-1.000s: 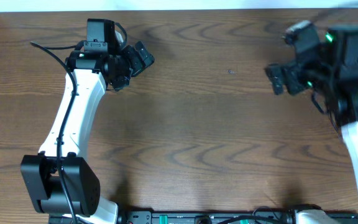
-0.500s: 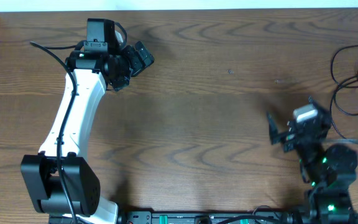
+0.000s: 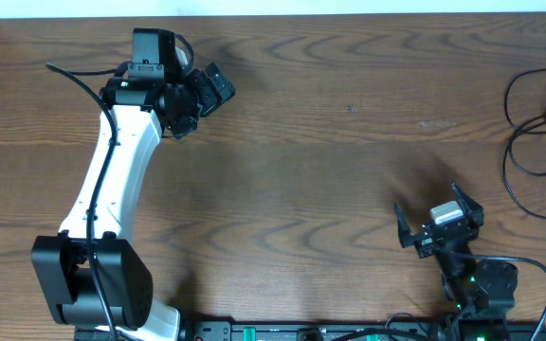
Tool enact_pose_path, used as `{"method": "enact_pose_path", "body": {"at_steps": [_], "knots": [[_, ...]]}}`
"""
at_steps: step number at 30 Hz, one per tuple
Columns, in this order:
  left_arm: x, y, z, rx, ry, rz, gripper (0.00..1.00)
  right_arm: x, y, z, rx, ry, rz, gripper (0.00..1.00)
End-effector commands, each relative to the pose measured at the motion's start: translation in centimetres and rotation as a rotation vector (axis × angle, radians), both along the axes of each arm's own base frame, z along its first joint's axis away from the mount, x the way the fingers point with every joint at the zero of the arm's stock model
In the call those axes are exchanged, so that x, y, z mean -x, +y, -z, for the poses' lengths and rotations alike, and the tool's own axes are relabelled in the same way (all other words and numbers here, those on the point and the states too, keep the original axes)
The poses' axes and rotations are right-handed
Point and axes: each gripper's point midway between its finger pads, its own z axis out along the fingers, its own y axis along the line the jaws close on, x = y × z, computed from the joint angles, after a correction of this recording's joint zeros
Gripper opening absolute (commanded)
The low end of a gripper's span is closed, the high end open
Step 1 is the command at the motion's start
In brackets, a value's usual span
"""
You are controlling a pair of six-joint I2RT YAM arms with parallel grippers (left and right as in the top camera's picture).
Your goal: Untangle cables
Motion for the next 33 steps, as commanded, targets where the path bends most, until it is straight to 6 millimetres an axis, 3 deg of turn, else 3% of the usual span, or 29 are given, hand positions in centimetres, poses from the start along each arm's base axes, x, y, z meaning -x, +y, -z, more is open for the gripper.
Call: {"method": "enact_pose_path", "body": {"at_steps": [1, 22, 31, 33], "knots": [[-0.1, 0.0, 0.2, -0.007, 0.001, 0.008, 1.00, 0.3, 0.1, -1.6, 0.001, -0.074, -0.005, 0.99], [-0.1, 0.0, 0.2, -0.008, 0.001, 0.008, 1.00, 0.4, 0.1, -1.7, 0.001, -0.082, -0.005, 0.99], [0.3, 2.0, 1.0, -0.122, 0.022, -0.023, 1.00, 0.4, 0.1, -1.7, 0.001, -0.082, -0.005, 0.99], [0.3, 2.2, 1.1, -0.170, 0.000, 0.043, 1.00, 0.4, 0.1, -1.7, 0.001, -0.082, -0.005, 0.99]]}}
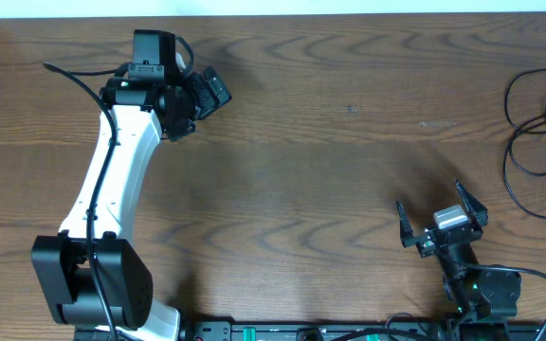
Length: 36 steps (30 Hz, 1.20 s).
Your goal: Untangle cables
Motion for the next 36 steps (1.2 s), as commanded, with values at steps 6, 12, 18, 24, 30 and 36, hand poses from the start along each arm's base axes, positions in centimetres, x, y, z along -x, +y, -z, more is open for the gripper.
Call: {"method": "enact_pose_path", "body": {"at_steps": [6, 12, 18, 24, 30, 36], "knots": [[-0.1, 0.9, -0.6, -0.221, -0.118, 0.307, 1.00, 0.1, 0.1, 0.0, 0.003, -0.003, -0.006, 0.99], [0.3, 0.9, -3.2, -0.293, -0.295, 0.382, 1.00, 0.1, 0.1, 0.0, 0.003, -0.003, -0.006, 0.99], [3.0, 0.3, -5.6, -0.356, -0.514, 0.477, 1.00, 0.1, 0.1, 0.0, 0.003, -0.003, -0.006, 0.99], [7.9, -0.2, -6.0, -0.484, -0.750, 0.611, 0.99, 0.1, 0.1, 0.0, 0.004, -0.003, -0.006, 0.99], [12.4, 1.4, -5.0, -0.567, -0.913, 0.529, 1.00, 0.1, 0.1, 0.0, 0.003, -0.003, -0.006, 0.99], [15.8, 3.6, -2.9, -0.636, -0.985, 0.429, 1.00, 0.1, 0.1, 0.0, 0.003, -0.003, -0.006, 0.99]]}}
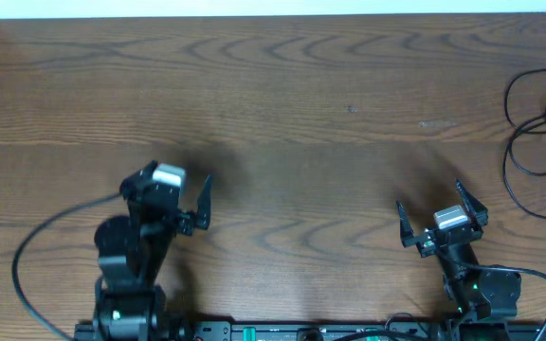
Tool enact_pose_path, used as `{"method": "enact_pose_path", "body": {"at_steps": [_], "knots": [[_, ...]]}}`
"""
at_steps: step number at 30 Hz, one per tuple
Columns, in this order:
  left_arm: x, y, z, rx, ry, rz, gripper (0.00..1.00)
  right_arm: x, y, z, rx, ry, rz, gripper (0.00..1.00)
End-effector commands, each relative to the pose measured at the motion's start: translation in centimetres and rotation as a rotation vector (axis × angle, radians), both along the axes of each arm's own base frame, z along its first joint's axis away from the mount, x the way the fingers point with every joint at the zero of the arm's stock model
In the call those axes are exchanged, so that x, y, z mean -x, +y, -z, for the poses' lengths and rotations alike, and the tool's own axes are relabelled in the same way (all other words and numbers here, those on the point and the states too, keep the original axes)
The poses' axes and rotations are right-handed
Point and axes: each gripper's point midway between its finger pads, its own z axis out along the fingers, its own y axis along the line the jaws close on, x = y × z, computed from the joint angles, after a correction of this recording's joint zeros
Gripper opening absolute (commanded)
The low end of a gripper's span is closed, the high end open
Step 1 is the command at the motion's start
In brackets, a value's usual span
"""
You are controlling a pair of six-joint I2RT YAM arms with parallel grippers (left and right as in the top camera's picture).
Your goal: Untangle cables
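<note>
The black cables (536,142) lie in loose loops at the far right edge of the wooden table (311,142), partly cut off by the frame. My left gripper (169,192) is folded back near the front left, open and holding nothing. My right gripper (436,208) sits near the front right, also open and holding nothing. It is well short of the cables, which lie further back and to its right. Neither gripper touches a cable.
A black supply lead (36,246) curves from the left arm's base across the front left of the table. The arm bases and a black rail (311,332) line the front edge. A white cable end shows at the right border.
My left arm, which reached out to the back left of the table, now stands folded near the front left edge with its gripper open. The right arm has not moved.
At first my left arm stretched to the back left and my right gripper stood open at the front right. A second later the right gripper had drawn slightly nearer the front edge. Now the left arm is folded back too, and the cables lie unchanged.
</note>
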Motion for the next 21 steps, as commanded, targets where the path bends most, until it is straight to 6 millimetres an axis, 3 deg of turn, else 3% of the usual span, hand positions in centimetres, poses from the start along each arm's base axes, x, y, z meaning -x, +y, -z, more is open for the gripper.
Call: {"method": "enact_pose_path", "body": {"at_steps": [1, 10, 14, 21], "knots": [[1.2, 0.7, 0.6, -0.019, -0.063, -0.022, 1.00, 0.0, 0.1, 0.1, 0.003, 0.000, -0.006, 0.99], [2.3, 0.7, 3.6, -0.025, -0.175, -0.027, 1.00, 0.0, 0.1, 0.1, 0.003, 0.000, -0.006, 0.99], [2.6, 0.7, 6.0, -0.023, -0.130, -0.025, 1.00, 0.0, 0.1, 0.1, 0.003, 0.000, -0.006, 0.99], [2.8, 0.8, 5.2, -0.026, -0.167, -0.033, 1.00, 0.0, 0.1, 0.1, 0.003, 0.000, -0.006, 0.99]]}}
